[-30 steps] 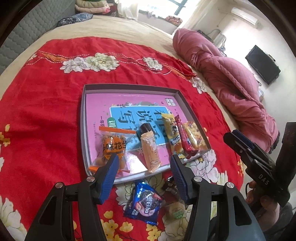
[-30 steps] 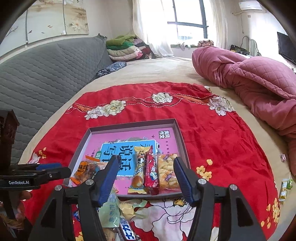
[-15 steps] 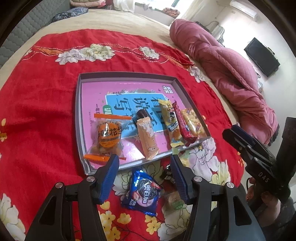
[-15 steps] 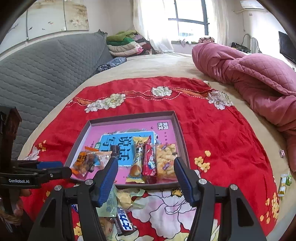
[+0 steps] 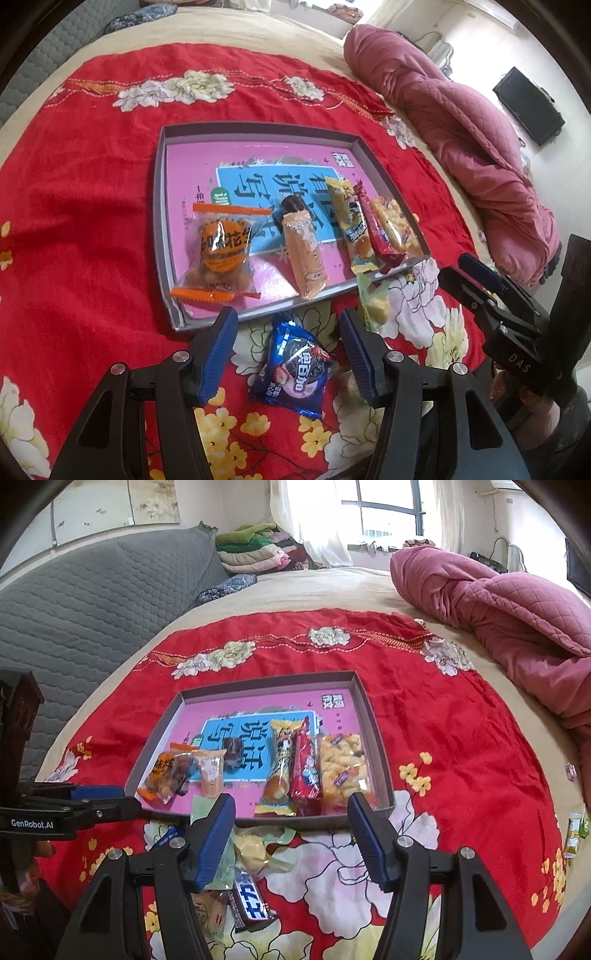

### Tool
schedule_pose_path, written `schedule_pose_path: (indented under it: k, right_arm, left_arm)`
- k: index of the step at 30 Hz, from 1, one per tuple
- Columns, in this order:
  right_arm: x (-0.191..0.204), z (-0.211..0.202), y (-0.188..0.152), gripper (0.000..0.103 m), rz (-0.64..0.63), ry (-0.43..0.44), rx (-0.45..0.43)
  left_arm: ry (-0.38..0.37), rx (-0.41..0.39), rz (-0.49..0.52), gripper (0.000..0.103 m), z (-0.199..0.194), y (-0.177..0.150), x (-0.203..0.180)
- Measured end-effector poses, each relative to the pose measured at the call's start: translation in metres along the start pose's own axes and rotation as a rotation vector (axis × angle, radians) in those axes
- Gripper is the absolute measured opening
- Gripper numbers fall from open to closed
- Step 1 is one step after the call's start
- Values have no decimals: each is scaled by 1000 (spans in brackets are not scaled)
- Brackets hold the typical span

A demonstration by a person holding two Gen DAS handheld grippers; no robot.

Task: Organize snacks
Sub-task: 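Withdraw both open tools from the tray toward the snacks on the bedspread, then move left tool over blue Oreo packet while right tool reaches light green bag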

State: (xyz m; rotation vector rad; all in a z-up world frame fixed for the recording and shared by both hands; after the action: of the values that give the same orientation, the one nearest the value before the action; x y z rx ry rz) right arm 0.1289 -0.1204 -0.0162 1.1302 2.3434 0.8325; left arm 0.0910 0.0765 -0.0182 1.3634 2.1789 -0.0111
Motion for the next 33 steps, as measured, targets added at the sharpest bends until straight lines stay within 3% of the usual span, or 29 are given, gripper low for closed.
schedule_pose_path:
  k: [10,13,33]
  right_arm:
    - [14,9,-8,70,-7,65,27]
    - [17,12,-11,77,0,87,36]
    - [24,32,-25,82,50,181,98]
  left_arm:
    - [24,46,11,59,10,-6,4]
    - [30,66,19,59,14,-9,4]
    - [57,171,93,59,38,-36,4]
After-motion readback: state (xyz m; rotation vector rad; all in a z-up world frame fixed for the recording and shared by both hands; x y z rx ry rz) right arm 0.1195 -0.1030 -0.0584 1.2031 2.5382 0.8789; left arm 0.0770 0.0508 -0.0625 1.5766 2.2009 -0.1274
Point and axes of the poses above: each gripper's, at about its wrist camera, not at the fingertips, and z roughly the way its jaws point, x to its left, y to its top, the point moved 2 cm from there along z, roughly the way its jaws point, and after that the axes turned 15 degrees about -z, right-handed, at the moved point
